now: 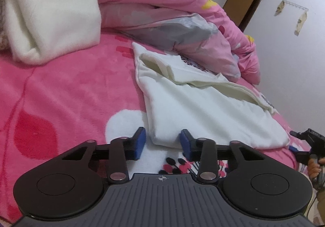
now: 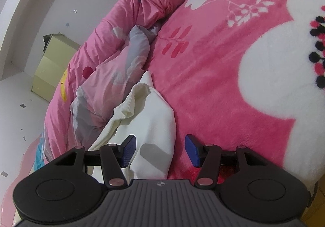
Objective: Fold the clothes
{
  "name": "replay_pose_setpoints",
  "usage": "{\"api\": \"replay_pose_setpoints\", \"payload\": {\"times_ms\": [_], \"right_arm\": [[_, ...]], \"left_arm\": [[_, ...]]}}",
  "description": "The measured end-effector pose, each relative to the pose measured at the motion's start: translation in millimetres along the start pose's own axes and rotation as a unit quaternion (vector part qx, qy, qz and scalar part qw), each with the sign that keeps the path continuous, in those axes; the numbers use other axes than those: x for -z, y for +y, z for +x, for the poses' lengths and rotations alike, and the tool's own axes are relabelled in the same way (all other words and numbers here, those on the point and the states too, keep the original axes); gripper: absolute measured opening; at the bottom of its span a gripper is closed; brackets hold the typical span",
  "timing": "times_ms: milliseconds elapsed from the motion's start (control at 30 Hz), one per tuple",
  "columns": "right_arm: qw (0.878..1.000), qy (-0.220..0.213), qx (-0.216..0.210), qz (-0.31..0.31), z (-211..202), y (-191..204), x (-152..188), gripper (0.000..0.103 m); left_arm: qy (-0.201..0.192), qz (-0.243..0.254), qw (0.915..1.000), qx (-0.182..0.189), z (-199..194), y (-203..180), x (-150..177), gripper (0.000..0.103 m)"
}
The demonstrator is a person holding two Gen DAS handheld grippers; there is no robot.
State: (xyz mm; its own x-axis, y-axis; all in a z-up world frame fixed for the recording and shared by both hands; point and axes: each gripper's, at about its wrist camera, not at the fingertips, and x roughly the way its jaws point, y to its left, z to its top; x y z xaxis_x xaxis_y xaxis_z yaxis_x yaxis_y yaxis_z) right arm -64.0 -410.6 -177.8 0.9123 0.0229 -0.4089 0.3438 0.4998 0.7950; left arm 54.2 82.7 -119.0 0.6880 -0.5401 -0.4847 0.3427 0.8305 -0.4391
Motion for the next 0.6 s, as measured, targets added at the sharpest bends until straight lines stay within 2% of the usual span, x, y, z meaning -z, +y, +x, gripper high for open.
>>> {"api": "replay_pose_setpoints", "payload": {"times_ms": [100, 167, 333, 400, 500, 600], "right_arm": [[1.000, -0.002, -0.002, 0.002, -0.6, -1.1, 0.4, 0.056], [1.000, -0.001, -0.002, 0.002, -0.4, -1.4, 0.4, 0.056], [1.000, -0.002, -0.002, 0.001, -0.4, -0.8, 0.9, 0.056], [1.000, -0.002, -0.002, 0.001, -0.5, -0.8, 0.8, 0.056], [1.000, -0.002, -0.002, 0.002, -0.5, -0.8, 0.7, 0.056], [1.000, -0.003, -0.003, 0.002, -0.7, -0.8, 1.0, 0.056]], "left_arm": [[-0.006, 0.017, 0.9998, -0.008, -0.1, -6.5, 0.4, 0.010], [-0.017, 0.027, 0.9994, -0.013, -4.1, -11.4, 0.3, 0.008], [-0.043, 0.029, 0.9986, -0.012, -24.2, -13.8, -5.6, 0.006], [-0.031, 0.025, 0.9991, -0.018, -21.1, -8.9, -2.4, 0.006], [0.000, -0.005, 0.9996, -0.027, -11.3, 6.5, 5.0, 0.006], [-0.003, -0.025, 0.9994, -0.024, -15.4, 13.0, 5.1, 0.006]]}}
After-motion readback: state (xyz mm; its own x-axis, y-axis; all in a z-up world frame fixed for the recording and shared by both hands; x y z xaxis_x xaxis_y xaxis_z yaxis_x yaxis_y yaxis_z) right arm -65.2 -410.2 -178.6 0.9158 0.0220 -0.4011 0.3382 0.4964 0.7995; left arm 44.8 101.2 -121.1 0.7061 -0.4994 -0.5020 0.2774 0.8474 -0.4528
